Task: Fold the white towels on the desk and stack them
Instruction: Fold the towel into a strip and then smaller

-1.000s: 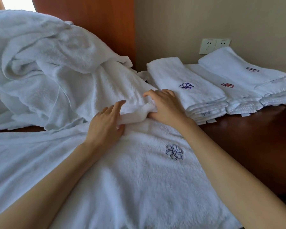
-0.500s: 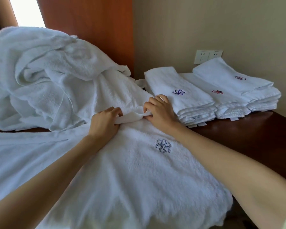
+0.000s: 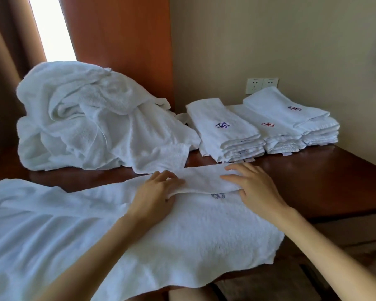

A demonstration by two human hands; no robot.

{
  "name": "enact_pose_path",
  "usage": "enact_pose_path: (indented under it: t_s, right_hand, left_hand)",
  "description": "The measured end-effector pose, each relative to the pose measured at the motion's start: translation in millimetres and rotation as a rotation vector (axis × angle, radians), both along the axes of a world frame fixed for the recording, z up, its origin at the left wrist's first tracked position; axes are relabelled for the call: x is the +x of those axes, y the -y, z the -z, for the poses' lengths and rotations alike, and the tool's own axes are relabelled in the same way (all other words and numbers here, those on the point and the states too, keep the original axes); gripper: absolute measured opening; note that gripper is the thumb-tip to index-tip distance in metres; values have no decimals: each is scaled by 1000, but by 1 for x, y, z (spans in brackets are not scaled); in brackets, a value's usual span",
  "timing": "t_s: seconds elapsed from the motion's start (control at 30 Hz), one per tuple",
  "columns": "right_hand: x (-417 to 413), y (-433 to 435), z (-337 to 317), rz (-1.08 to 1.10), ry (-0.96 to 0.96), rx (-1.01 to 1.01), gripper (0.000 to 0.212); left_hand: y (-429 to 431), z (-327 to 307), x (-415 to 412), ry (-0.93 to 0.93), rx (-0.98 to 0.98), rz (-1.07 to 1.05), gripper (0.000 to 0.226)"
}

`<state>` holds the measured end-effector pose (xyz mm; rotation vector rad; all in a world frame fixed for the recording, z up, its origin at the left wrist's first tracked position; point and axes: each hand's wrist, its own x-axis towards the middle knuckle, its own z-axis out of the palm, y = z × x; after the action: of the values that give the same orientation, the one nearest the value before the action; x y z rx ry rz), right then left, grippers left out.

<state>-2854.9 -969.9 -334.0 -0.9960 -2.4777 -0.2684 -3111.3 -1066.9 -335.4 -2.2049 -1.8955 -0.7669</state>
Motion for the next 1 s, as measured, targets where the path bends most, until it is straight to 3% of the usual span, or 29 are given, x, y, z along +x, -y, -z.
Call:
enact_pose_path:
  t_s: [0.07, 0.23, 0.47, 0.6, 0.67, 0.73, 0.87, 1.0]
  right_hand:
    - [-4, 1, -2, -75, -34, -44, 58]
    - [-4, 5, -4, -183, -224, 155, 45]
    - [1, 9, -3, -114, -191, -105, 48]
    - [13, 18, -5, -161, -327, -386, 35]
    - [9, 21, -7, -133, -363, -388, 34]
    - [-12, 21, -9, -101, -279, -360, 42]
    - [-75, 18, -2, -120, 110, -468, 46]
    - [-81, 2, 2, -122, 230, -478, 49]
  left_hand:
    - [-1, -2, -1, -23, 34, 82, 63]
    - [5, -11, 3, -61, 71, 266, 74]
    - [9, -10, 2, -18, 4, 308, 64]
    - [7, -8, 0, 39, -37, 281, 52]
    - [5, -7, 0, 34, -48, 280, 49]
    - [3, -6, -1, 26, -42, 273, 48]
    - [2, -3, -3, 24, -60, 250, 43]
    - [14, -3, -36, 24, -112, 169, 45]
